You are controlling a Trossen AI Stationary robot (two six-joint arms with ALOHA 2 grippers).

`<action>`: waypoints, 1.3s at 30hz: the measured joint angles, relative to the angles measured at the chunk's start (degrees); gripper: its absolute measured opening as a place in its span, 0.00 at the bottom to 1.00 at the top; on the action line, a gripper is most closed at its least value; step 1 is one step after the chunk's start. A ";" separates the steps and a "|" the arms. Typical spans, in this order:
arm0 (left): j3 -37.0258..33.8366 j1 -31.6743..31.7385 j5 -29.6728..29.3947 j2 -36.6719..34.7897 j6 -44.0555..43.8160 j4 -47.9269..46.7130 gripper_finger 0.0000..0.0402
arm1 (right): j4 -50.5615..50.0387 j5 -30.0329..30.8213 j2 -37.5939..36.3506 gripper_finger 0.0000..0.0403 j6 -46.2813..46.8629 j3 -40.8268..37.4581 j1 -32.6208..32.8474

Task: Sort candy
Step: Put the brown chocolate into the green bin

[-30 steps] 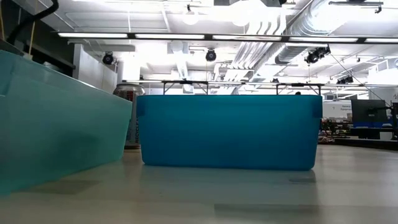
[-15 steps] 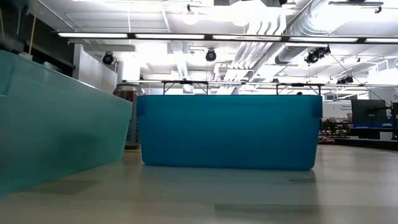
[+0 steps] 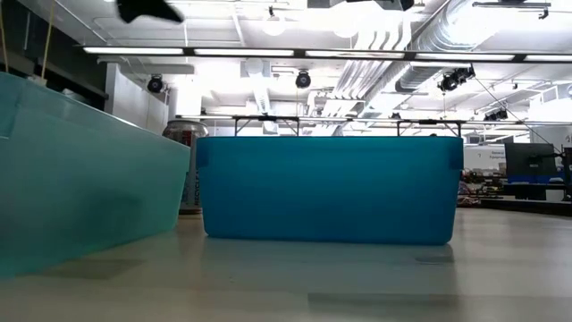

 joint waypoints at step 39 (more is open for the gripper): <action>-14.01 13.90 19.95 -7.98 8.28 52.47 0.58 | -17.74 3.22 8.58 0.62 23.08 3.88 -12.99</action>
